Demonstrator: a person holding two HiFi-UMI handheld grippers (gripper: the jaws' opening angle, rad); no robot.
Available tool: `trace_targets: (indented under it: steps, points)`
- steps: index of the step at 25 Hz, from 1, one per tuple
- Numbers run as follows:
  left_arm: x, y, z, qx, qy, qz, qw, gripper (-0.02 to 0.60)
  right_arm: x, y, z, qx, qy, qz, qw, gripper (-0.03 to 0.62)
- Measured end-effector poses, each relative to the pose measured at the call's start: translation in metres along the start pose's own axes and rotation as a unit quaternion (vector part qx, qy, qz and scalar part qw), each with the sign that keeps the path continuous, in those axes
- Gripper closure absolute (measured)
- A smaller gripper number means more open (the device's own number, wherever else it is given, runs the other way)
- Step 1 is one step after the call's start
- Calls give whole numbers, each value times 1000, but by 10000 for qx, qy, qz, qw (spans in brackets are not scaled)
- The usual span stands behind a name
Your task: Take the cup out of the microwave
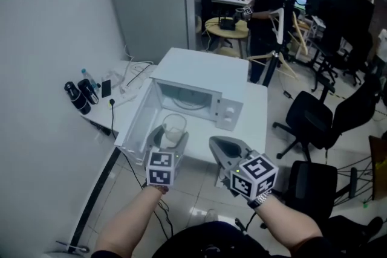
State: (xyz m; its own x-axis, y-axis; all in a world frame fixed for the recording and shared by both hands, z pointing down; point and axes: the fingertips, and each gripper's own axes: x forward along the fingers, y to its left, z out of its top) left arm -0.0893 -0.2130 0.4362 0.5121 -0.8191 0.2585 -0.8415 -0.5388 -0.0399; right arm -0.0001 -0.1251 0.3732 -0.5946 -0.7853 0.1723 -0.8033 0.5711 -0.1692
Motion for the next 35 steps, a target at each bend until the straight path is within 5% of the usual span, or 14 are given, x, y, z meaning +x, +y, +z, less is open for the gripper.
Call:
trace_targets:
  steps: [18, 35]
  points:
    - [-54, -13, 46, -283, -602, -426, 9969, 268, -41, 36, -1, 227, -289, -721, 9967, 580]
    - [-52, -52, 34, -128, -487, -185, 9986, 268, -61, 28, -15, 222, -131, -228, 9994, 579]
